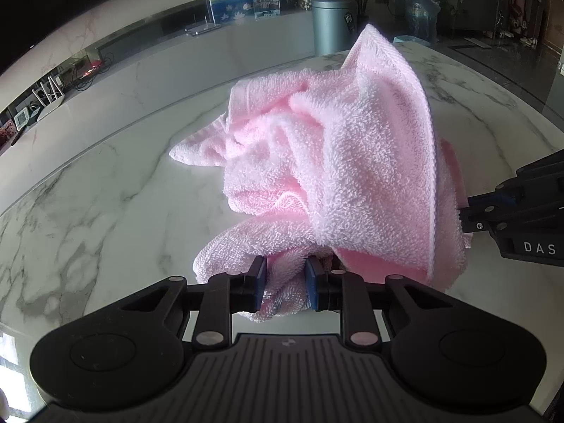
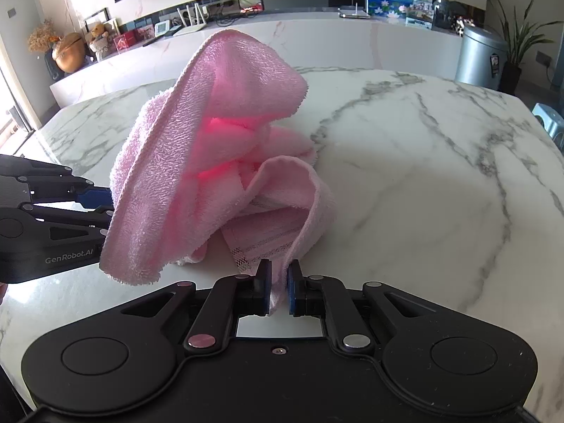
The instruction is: Fold towel
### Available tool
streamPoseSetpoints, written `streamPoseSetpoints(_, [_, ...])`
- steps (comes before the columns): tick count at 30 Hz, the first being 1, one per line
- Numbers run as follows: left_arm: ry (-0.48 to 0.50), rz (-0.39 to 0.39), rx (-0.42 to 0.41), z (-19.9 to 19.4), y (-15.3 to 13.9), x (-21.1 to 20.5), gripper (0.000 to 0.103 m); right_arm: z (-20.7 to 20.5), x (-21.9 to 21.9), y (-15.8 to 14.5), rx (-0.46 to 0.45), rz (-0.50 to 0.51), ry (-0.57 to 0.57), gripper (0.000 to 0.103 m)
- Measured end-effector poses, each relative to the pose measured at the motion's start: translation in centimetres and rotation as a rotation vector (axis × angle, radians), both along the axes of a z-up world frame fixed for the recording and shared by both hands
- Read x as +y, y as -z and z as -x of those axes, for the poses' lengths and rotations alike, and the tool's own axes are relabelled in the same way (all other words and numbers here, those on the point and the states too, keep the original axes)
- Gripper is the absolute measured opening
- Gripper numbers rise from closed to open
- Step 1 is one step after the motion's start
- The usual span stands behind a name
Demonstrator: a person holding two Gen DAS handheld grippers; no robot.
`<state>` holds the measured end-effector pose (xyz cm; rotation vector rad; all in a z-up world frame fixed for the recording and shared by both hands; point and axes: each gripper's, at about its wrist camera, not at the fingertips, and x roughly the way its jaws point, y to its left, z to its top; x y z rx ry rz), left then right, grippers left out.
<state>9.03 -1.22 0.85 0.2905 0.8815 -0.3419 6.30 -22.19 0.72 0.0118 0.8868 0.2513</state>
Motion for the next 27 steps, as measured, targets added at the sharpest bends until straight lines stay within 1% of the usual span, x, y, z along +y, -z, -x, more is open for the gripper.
streamPoseSetpoints(4, [0.000,0.008,0.003,0.2,-0.3,0.0,0.012,0.2,-0.1,-0.2,-0.009,0.015,0.005,0.004])
streamPoseSetpoints(12, [-0.015,0.028,0.014,1.2,-0.9,1.0,0.007,1.0,-1.4,-1.0,-0.019,0.045,0.053,0.002])
streamPoseSetpoints(20, [-0.050,0.054,0.044,3.9,-0.7,3.0,0.006,2.7,-2.3,-1.4,-0.014,0.067,0.063,0.002])
streamPoseSetpoints(27, [-0.099,0.063,0.056,5.3,-1.0,5.2,0.006,4.6,-3.9,-0.2,0.029,0.072,0.107,0.002])
